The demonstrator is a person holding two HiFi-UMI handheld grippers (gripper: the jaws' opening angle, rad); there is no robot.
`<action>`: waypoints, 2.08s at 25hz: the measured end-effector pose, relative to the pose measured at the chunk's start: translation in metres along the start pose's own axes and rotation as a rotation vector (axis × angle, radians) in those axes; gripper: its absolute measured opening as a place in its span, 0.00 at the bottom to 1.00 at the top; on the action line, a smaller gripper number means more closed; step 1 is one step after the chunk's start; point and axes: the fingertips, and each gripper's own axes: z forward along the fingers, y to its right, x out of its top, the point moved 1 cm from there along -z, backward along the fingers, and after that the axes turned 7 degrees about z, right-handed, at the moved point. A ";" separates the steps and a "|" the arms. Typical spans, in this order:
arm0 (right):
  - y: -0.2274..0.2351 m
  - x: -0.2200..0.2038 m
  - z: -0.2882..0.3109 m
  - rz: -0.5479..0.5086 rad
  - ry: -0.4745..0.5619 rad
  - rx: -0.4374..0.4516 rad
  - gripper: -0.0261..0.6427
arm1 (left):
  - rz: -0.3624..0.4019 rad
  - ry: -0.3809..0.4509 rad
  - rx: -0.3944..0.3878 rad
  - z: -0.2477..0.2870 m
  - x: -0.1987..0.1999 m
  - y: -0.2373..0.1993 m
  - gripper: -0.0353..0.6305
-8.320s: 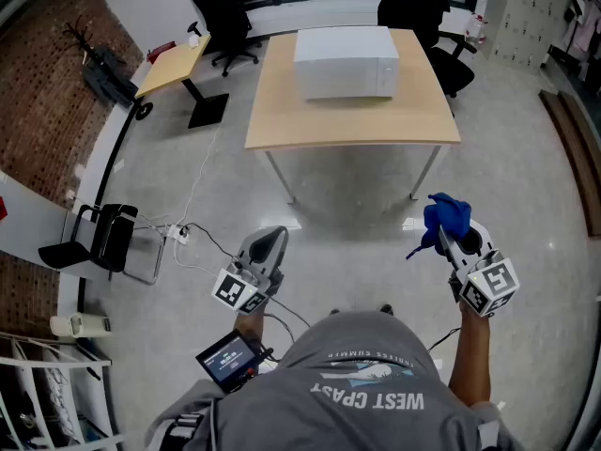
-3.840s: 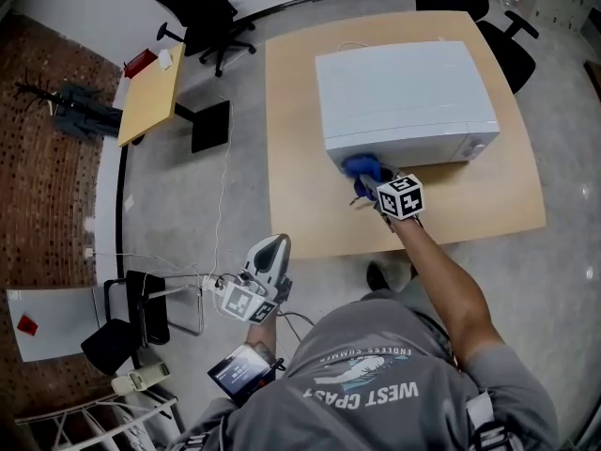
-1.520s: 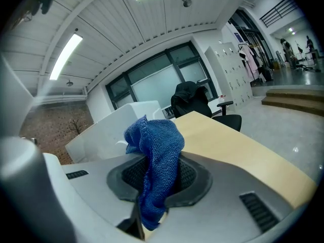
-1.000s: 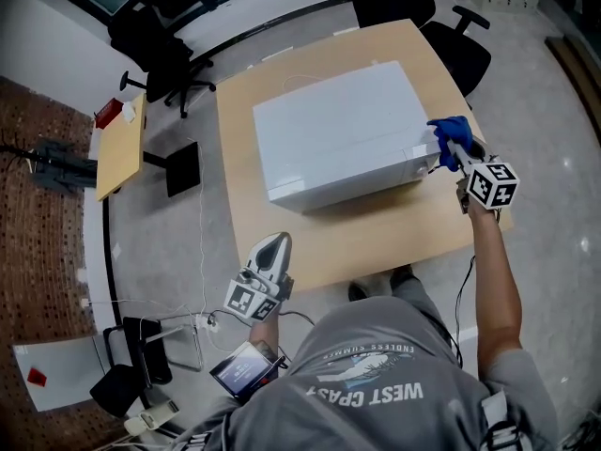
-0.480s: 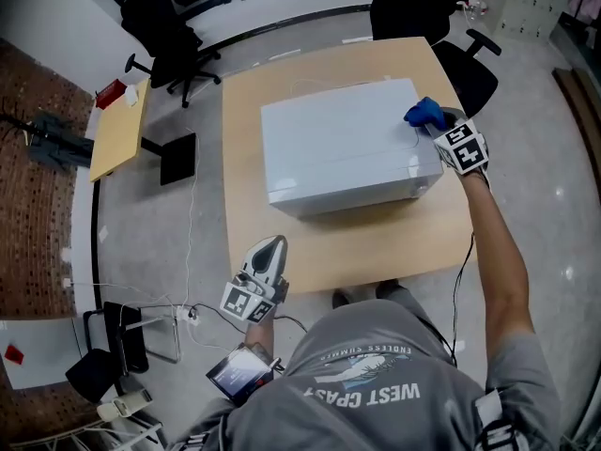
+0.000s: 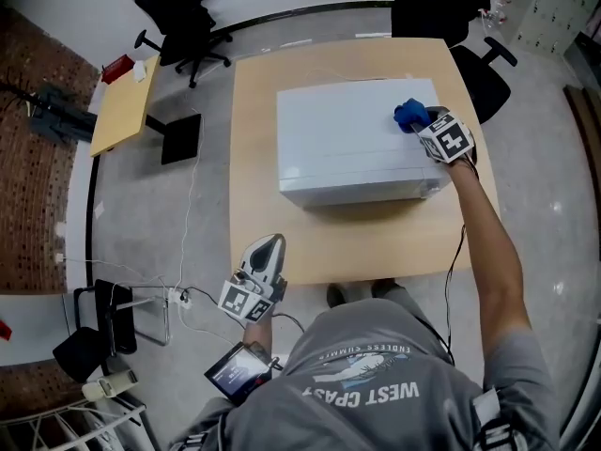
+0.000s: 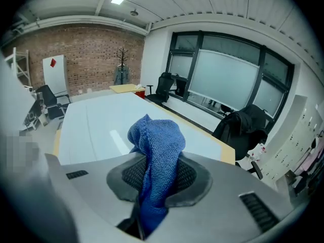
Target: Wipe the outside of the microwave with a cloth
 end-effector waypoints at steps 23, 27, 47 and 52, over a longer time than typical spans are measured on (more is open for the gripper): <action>-0.159 0.101 0.090 -0.112 0.005 0.173 0.17 | -0.019 0.040 0.097 -0.077 0.001 -0.046 0.09; -0.188 0.117 0.102 -0.126 0.008 0.209 0.17 | -0.022 0.044 0.117 -0.090 0.002 -0.052 0.09; -0.304 0.170 0.147 -0.211 0.023 0.356 0.17 | -0.022 0.051 0.176 -0.122 0.005 -0.075 0.09; -0.311 0.175 0.143 -0.140 0.066 0.411 0.17 | -0.016 0.050 0.174 -0.122 0.007 -0.076 0.09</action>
